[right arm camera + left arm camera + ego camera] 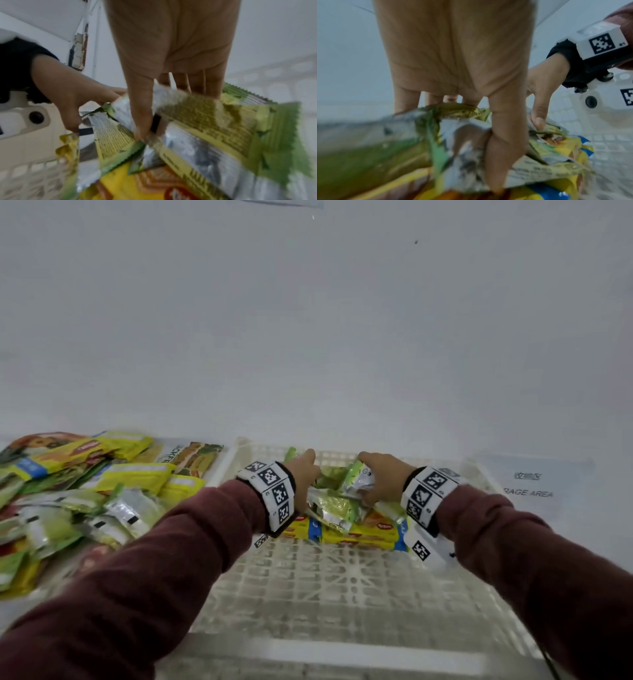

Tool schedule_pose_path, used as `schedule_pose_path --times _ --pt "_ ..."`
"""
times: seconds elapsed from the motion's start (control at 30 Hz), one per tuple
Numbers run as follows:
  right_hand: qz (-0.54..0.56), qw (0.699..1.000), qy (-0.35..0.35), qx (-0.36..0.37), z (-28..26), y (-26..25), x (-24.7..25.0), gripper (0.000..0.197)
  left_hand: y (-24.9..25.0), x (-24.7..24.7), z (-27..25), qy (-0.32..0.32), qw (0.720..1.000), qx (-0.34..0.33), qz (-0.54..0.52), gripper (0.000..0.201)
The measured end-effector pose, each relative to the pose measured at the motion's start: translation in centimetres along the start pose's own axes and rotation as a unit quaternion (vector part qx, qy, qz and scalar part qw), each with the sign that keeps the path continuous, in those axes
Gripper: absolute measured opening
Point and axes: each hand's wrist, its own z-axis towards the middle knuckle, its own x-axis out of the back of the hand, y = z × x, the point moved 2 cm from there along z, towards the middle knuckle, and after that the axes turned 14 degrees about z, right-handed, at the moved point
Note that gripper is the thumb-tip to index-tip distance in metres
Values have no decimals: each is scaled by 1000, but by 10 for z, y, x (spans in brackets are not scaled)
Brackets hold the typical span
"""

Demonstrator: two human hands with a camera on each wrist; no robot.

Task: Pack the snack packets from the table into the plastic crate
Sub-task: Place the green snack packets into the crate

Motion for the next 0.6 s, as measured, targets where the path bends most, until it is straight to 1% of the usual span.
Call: schedule_pose_path --times 0.07,0.17,0.27,0.4,0.43,0.5,0.53,0.6 --pt "-22 999 -23 9 5 2 -8 78 -1 -12 4 -17 1000 3 13 62" --pt "-43 998 -32 25 7 7 -16 78 -5 -24 7 -36 999 -5 12 81" --pt "-73 996 -27 45 6 13 -21 81 -6 -26 5 -44 999 -10 -4 92" --pt "-139 988 4 73 3 17 -25 90 -7 -29 5 -53 998 -16 -23 103" --pt "-151 986 8 75 2 18 -25 95 -8 -28 4 -60 997 -19 -37 105" --pt "-138 988 8 74 1 18 -23 101 -9 -23 0 -71 995 -29 -61 105" --pt "-125 989 11 80 -1 17 -23 101 -9 -21 -1 -76 995 -32 -57 103" --pt "-111 988 16 107 -4 15 -24 91 -8 -16 -4 -76 996 -26 -30 98"
